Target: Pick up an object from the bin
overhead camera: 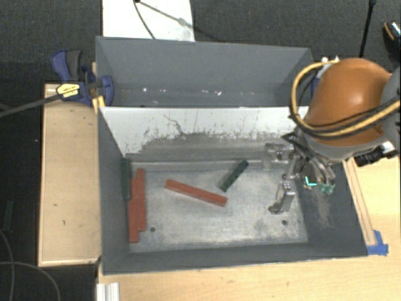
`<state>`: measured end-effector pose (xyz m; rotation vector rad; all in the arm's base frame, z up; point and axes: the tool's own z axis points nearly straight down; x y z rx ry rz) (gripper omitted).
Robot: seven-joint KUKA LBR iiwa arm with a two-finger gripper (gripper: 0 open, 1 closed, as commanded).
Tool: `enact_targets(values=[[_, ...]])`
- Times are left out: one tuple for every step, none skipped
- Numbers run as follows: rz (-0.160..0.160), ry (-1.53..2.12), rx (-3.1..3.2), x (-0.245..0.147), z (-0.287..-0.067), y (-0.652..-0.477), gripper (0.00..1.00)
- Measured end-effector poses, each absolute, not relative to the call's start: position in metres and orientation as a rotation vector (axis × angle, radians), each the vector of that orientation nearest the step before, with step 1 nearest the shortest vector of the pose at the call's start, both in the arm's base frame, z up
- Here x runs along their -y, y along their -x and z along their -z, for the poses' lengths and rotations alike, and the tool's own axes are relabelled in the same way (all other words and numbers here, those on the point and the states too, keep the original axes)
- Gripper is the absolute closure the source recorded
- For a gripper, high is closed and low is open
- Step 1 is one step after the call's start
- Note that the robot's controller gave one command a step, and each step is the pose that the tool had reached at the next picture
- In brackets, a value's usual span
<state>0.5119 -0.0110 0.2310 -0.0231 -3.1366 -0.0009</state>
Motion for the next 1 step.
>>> enact_targets(values=[[0.002, 0.284, 3.125, -0.0173, -0.1473, -0.5618, 0.00]])
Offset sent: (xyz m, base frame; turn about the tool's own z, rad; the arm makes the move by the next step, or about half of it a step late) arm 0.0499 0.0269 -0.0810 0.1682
